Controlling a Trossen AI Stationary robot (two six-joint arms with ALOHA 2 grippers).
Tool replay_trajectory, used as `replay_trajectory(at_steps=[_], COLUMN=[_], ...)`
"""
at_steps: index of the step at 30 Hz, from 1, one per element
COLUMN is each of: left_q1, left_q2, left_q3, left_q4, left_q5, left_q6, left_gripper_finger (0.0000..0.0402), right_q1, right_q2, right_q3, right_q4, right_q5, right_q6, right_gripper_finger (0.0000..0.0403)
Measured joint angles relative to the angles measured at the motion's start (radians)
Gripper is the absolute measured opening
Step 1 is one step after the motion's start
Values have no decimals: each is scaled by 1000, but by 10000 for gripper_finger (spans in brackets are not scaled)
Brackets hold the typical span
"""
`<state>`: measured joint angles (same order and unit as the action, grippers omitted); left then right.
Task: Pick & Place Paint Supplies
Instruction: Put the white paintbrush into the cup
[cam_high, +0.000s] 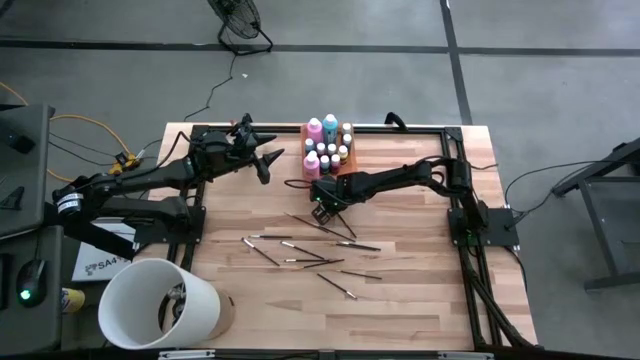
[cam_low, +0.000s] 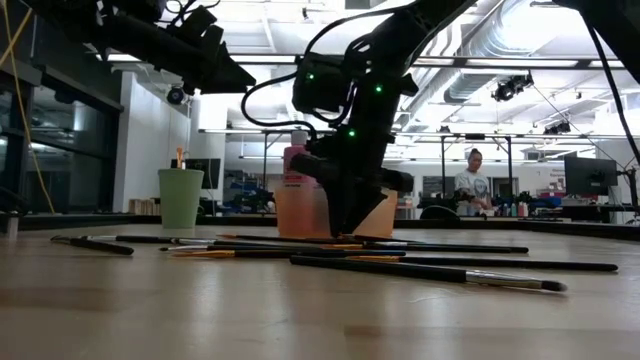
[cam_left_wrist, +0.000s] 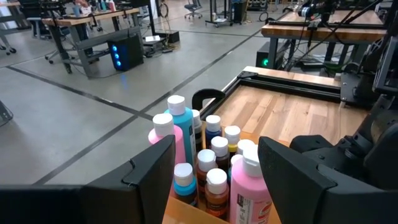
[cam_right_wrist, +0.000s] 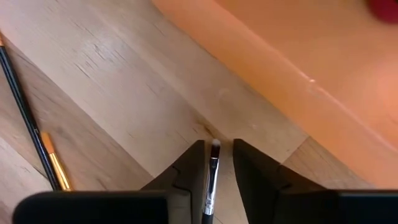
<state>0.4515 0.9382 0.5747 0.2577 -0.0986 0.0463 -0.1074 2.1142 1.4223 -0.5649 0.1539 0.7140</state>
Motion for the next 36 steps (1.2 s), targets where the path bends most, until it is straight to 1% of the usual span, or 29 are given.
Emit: replay_trajectory(at_steps=[12,19,28,36], left_q1=[0,0,0,0], left_q2=[0,0,0,0], left_q3=[0,0,0,0], left_q4=[0,0,0,0], left_q5=[1,5,4,3], left_q6=[0,0,0,-2], left_gripper_finger=[225,225,225,225], right_q1=[0,1,17,47], right_q2=[0,0,-8,-66], right_q3=[-1,-1,-2,-6], right_q4=[-3,-1,-3,-32], right_q5=[-13,-22,-5,-21], right_q6=[-4,-4,-10,-23], right_gripper_finger=[42,7,3,3])
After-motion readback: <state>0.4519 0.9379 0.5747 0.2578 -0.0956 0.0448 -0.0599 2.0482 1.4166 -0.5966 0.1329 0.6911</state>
